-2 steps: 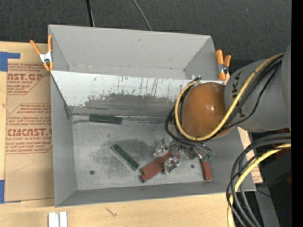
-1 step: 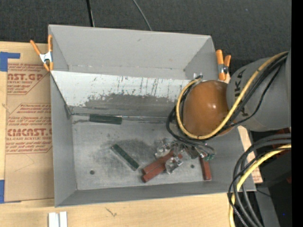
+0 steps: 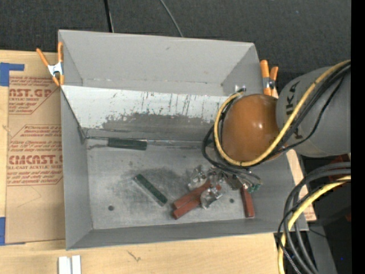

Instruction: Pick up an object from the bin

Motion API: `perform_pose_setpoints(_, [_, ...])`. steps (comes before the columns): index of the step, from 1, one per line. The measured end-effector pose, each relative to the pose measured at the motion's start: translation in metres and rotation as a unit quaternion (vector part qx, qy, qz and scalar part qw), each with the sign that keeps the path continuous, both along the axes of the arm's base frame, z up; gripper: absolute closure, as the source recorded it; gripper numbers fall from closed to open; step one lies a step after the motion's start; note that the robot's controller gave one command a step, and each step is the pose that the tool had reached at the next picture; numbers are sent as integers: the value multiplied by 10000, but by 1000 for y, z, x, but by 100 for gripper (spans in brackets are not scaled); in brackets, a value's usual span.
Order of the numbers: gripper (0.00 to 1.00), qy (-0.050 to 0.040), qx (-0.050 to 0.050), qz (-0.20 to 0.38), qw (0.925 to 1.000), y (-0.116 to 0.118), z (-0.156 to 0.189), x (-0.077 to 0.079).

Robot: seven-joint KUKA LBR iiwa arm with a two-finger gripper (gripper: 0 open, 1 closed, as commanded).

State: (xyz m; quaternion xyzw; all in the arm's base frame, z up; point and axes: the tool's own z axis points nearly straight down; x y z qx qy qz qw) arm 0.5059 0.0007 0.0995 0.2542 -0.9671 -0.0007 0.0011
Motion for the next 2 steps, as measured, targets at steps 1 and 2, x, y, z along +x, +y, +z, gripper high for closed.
perform_pose_setpoints(1, [100,18,1,0,10000,0,19,-1])
perform_pose_setpoints(2, [100,5,0,1,10000,0,44,0])
